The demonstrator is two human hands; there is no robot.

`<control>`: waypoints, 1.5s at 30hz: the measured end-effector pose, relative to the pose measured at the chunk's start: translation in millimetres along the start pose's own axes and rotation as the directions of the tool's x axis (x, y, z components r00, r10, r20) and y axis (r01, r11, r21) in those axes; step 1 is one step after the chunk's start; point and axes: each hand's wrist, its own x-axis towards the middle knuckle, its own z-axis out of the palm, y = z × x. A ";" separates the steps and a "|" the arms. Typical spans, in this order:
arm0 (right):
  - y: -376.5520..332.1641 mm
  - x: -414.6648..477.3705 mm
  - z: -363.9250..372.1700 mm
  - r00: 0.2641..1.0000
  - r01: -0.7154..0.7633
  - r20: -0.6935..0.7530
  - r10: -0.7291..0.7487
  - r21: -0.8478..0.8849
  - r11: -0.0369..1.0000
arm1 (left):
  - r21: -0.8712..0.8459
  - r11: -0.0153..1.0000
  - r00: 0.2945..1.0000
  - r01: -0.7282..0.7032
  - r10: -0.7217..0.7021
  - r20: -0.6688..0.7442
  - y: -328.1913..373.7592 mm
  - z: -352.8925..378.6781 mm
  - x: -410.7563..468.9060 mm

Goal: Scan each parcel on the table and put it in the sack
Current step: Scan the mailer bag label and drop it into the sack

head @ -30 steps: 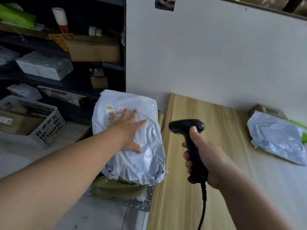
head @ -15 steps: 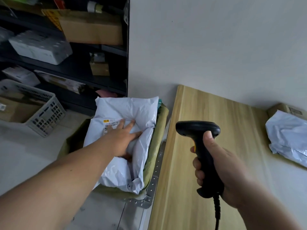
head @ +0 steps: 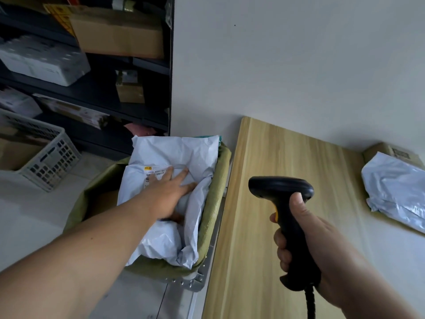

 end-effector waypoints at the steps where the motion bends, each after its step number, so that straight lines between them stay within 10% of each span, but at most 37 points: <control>1: 0.7 -6.0 -2.6 1.000 -0.001 -0.012 0.001 -0.001 1.000 | -0.007 1.000 1.000 -0.007 0.007 -0.004 0.8 -5.0 -3.4; 11: 4.8 -82.1 -68.4 0.989 0.074 -0.130 -0.072 0.011 0.997 | 0.076 0.987 0.932 -0.142 0.159 -0.325 62.5 -80.6 -55.9; 23: 18.3 -129.0 -299.3 0.953 0.174 -0.251 -0.171 -0.009 0.985 | 0.106 0.963 0.888 -0.246 0.268 -0.375 333.3 -133.9 -15.8; 34: 14.1 -83.8 -516.6 0.943 0.185 -0.280 -0.180 -0.007 0.983 | 0.126 0.964 0.921 -0.236 0.263 -0.289 553.9 -119.3 107.7; 45: 64.2 10.2 -584.2 0.945 0.188 -0.312 -0.099 0.272 0.944 | 0.329 0.909 0.946 -0.256 0.306 -0.109 635.6 -67.6 245.5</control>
